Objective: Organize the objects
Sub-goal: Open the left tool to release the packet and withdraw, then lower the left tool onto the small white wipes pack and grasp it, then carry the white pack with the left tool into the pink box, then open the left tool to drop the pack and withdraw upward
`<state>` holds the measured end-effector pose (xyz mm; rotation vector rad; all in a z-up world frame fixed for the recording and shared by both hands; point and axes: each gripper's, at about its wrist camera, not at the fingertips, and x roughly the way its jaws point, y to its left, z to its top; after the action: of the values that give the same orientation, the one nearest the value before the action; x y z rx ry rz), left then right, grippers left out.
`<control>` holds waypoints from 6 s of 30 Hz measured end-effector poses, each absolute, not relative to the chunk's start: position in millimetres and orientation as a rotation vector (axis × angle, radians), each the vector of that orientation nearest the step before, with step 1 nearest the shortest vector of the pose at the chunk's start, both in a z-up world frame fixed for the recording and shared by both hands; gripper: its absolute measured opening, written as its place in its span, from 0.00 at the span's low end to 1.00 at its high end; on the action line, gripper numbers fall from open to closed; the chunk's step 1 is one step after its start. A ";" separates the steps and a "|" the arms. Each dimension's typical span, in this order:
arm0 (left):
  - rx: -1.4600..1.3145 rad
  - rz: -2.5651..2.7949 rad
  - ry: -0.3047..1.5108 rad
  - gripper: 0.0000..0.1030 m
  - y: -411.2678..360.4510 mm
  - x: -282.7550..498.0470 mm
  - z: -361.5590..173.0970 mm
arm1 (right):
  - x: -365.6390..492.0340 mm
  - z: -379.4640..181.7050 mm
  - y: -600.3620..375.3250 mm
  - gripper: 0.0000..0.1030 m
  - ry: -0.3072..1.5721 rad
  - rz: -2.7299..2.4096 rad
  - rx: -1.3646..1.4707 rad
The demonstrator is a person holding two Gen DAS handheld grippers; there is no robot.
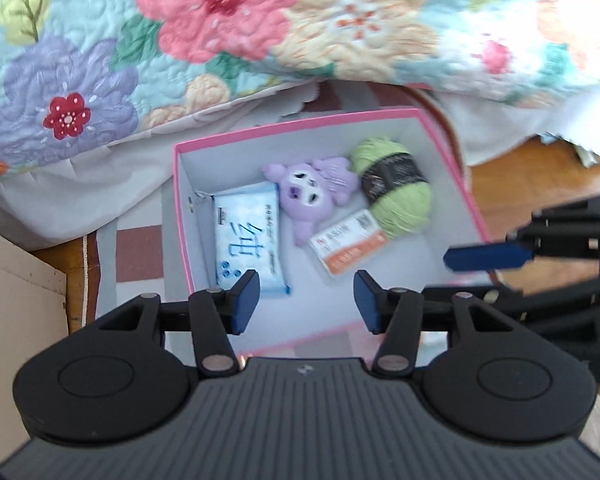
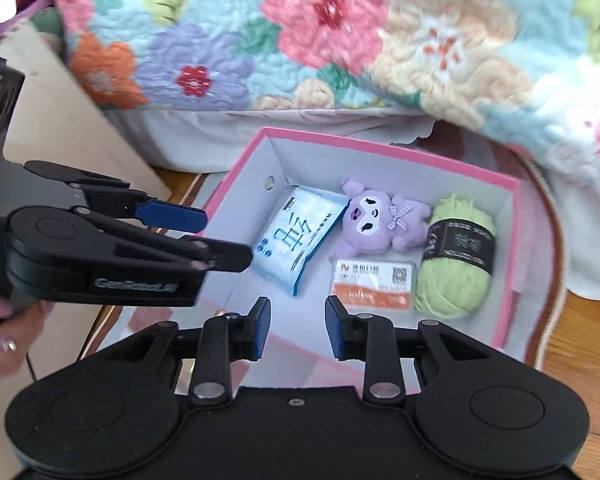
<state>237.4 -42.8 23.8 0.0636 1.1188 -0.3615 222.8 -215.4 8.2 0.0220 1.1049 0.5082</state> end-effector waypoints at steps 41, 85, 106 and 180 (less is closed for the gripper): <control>-0.189 -0.522 1.090 0.77 -121.4 135.9 -68.0 | 80.9 -77.0 -334.1 0.71 0.948 0.471 -0.126; -0.372 -0.402 1.222 0.24 -127.0 154.7 -135.8 | 111.8 -147.6 -306.9 0.70 1.111 0.503 0.092; -0.373 -0.425 1.245 0.27 -128.2 110.6 -124.7 | 84.5 -121.7 -280.4 0.83 1.088 0.480 -0.004; -0.041 -0.321 1.159 0.29 -3.9 175.3 0.8 | 165.4 8.8 -195.4 0.41 1.021 0.596 -0.037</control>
<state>175.3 -3.9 0.8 -0.0408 1.1590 -0.3208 165.4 -195.4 8.8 -0.0368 1.0212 0.5956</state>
